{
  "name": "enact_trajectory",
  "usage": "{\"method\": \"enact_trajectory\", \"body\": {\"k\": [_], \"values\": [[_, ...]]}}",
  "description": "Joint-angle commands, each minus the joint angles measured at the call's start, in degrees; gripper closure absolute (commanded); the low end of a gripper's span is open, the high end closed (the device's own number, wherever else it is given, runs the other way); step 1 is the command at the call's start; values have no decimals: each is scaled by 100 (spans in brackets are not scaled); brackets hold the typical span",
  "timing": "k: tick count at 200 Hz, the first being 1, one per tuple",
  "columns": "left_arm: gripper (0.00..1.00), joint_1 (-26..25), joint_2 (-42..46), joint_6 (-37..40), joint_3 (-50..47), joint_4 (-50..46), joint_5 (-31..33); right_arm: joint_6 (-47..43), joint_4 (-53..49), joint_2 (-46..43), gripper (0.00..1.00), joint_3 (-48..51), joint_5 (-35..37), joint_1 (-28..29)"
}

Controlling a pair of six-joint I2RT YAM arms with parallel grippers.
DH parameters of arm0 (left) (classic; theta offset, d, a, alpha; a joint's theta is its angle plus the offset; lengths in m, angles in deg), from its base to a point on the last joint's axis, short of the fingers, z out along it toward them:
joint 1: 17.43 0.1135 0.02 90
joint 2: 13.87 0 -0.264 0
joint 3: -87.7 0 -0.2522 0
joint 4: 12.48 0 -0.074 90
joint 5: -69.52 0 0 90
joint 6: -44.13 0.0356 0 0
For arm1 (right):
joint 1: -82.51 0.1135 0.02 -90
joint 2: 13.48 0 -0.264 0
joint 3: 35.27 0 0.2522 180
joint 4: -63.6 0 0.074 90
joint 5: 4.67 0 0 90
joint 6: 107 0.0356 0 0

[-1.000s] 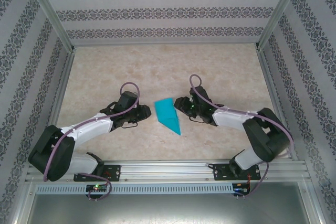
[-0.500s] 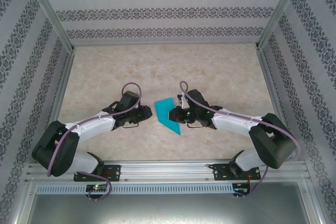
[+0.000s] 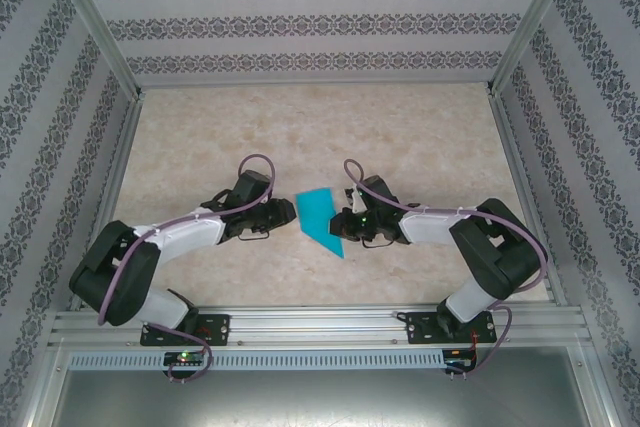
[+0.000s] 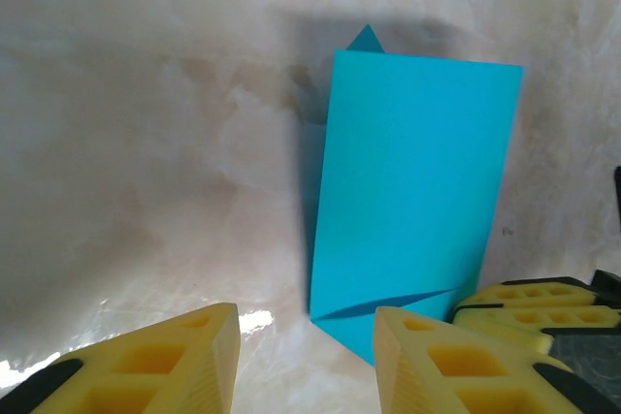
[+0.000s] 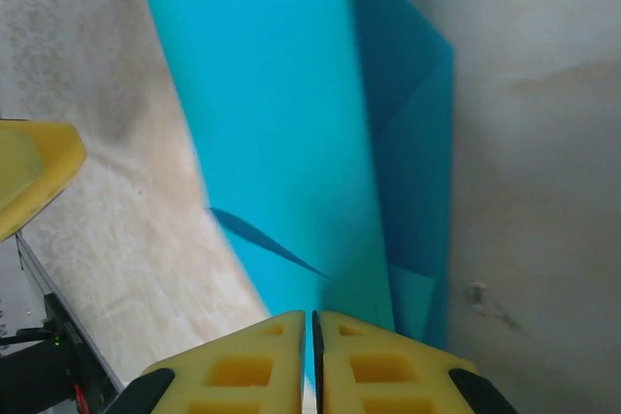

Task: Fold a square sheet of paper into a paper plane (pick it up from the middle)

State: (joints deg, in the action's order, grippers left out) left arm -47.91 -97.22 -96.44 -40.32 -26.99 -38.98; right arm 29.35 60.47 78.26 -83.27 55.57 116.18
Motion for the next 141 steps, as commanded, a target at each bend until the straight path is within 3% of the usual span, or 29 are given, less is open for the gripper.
{"method": "enact_trajectory", "body": {"k": [1, 67, 141], "values": [[57, -123, -211, -94, 246, 287, -244, 55, 505, 170, 87, 284, -108, -135], [55, -230, -745, -287, 537, 449, -449, 408, 1520, 554, 87, 740, -465, -448], [55, -396, -1343, -674, 725, 924, -637, 488, 1811, 814, 87, 857, -522, -597]]}}
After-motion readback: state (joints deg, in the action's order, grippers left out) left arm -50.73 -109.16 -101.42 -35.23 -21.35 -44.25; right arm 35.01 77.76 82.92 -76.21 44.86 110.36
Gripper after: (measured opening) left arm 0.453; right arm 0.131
